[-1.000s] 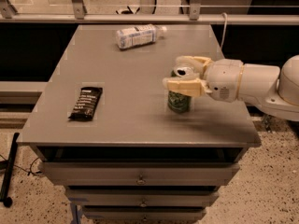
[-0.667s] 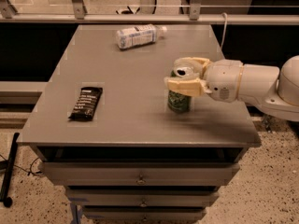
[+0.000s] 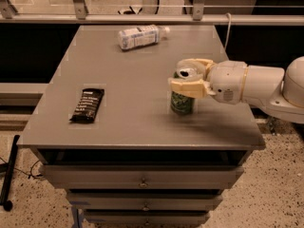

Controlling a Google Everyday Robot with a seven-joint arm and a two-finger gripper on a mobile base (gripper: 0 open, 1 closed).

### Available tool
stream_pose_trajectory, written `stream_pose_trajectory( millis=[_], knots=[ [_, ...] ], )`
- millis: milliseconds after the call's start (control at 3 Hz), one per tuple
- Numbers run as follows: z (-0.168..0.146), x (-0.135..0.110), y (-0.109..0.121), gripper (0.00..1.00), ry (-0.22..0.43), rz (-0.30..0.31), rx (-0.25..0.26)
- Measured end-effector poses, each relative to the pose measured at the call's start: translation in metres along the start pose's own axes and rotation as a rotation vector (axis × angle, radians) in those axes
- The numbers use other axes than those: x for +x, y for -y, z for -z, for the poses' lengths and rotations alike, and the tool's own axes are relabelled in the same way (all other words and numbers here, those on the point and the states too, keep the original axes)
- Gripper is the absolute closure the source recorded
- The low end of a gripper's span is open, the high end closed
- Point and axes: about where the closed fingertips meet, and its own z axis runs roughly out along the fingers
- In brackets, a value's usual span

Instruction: Move green can near rxbar chocolate

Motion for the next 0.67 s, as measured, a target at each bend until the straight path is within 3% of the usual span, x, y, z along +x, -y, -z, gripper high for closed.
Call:
stream_pose_trajectory(
  millis=[667],
  knots=[
    [0.0012, 0.0006, -0.0022, 1.00, -0.006, -0.003, 0.000]
  ],
)
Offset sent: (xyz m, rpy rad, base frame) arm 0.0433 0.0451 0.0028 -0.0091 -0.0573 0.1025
